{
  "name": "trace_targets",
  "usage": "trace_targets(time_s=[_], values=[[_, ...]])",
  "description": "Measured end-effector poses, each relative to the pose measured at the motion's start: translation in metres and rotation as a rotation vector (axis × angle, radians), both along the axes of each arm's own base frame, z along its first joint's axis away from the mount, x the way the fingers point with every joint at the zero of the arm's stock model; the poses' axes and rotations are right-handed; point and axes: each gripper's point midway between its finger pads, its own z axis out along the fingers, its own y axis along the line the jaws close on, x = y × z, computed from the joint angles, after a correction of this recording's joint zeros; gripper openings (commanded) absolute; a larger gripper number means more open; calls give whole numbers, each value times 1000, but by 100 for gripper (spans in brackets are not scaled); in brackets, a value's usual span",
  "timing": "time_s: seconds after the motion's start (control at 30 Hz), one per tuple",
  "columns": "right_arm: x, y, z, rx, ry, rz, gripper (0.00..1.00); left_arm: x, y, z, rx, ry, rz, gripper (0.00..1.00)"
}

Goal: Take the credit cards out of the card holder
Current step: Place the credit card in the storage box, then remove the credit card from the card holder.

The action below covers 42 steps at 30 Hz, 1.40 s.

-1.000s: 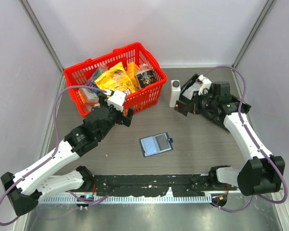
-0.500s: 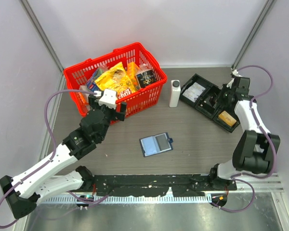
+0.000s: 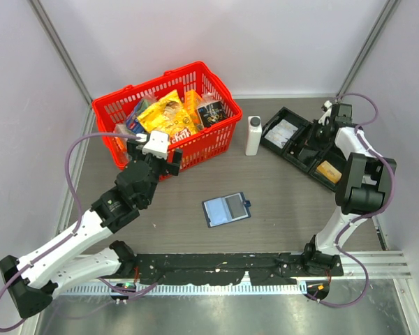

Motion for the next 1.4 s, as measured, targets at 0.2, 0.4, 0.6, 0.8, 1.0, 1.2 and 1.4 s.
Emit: trace_targets(time_s=[0.2, 0.4, 0.6, 0.8, 1.0, 1.2, 1.4], values=[[-4, -3, -14, 7, 78, 17, 29, 0, 0, 3, -3, -15, -1, 100], [-3, -25, -8, -102, 96, -39, 53, 0, 0, 4, -5, -17, -4, 100], [-4, -41, 32, -220, 23, -108, 59, 0, -3, 3, -7, -16, -19, 100], [-6, -25, 90, -223, -167, -100, 46, 0, -6, 3, -9, -13, -31, 99], [1, 0, 76, -96, -186, -48, 36, 1, -8, 0, -4, -8, -38, 99], [-12, 9, 9, -24, -15, -48, 33, 1, -8, 1, -5, -8, -40, 99], [-18, -3, -27, -73, 91, -89, 33, 1, -8, 0, -4, -8, -40, 99]])
